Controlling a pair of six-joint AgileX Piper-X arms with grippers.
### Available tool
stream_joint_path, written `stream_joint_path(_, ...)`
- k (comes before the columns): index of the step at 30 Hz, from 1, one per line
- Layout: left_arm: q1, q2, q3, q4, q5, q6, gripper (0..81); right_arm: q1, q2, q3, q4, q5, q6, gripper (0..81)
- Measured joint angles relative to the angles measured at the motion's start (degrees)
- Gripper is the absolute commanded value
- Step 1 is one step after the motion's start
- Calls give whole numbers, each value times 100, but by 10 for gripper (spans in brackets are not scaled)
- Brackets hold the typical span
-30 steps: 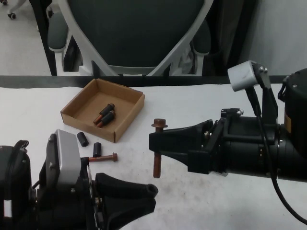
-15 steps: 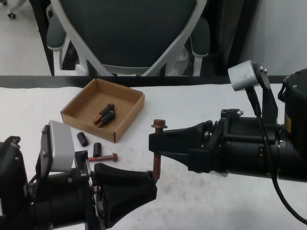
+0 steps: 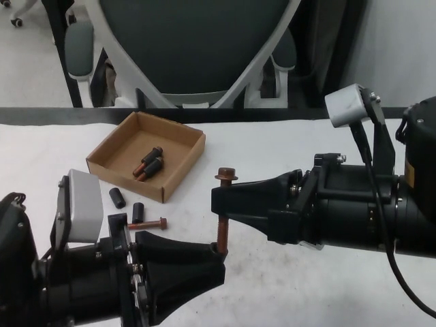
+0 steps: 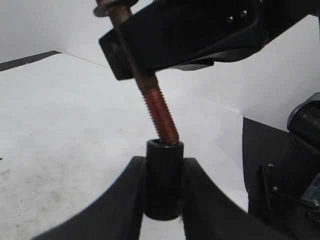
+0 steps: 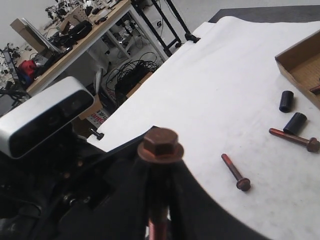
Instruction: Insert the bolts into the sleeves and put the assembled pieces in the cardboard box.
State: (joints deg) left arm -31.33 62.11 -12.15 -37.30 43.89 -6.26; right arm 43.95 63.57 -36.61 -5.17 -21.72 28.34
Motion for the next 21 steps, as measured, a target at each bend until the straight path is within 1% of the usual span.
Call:
stream_joint_path(13,0,0,0,-107,189,-69,8,0,0,0,0,-37,0,3)
stream_joint_path(21,0,46,0,-387,193,-482,8,0,-26,16,-47,-51,0,3)
